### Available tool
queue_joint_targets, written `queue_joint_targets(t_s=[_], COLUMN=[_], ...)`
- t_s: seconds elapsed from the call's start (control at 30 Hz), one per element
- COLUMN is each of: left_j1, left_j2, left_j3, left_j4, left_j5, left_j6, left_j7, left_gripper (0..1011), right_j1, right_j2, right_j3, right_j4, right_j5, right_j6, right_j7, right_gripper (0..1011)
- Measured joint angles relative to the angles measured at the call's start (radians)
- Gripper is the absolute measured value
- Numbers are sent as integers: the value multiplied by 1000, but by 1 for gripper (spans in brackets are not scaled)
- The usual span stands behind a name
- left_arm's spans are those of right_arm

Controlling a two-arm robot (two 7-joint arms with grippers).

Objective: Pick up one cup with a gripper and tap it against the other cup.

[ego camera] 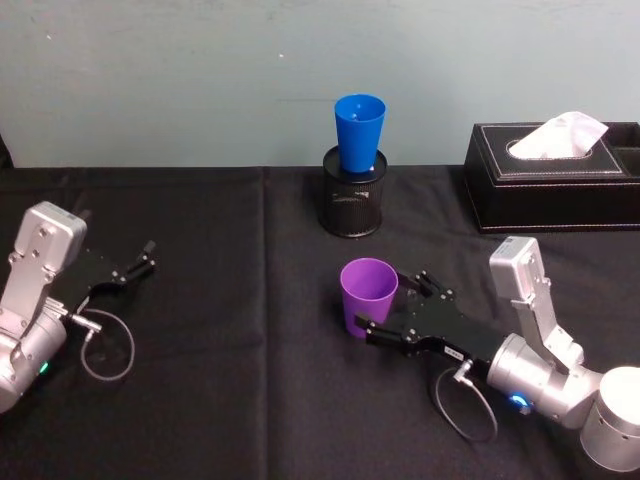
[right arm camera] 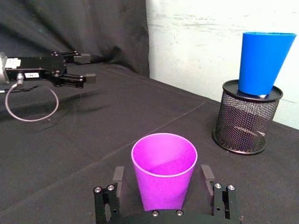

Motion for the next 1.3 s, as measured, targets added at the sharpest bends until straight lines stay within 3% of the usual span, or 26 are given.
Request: queue_joint_targets(t_s=[0.5, 1.0, 1.3], left_j1=[0, 0, 0], left_j2=[0, 0, 0], left_j3=[0, 0, 0], left_j4=[0, 0, 0], left_j5=[0, 0, 0], left_j6=[0, 0, 0], left_j7=[0, 0, 0], left_gripper=[1000, 1000, 1000], right_j1=[59, 60, 59], right_j2=[-63, -64, -63], right_j3=[-3, -5, -4], right_j4=[75, 74, 73], right_j5=[-42, -49, -47], right_j6=[-6, -8, -7], right_j7=[16, 14, 13], right_gripper=[1004, 1004, 807])
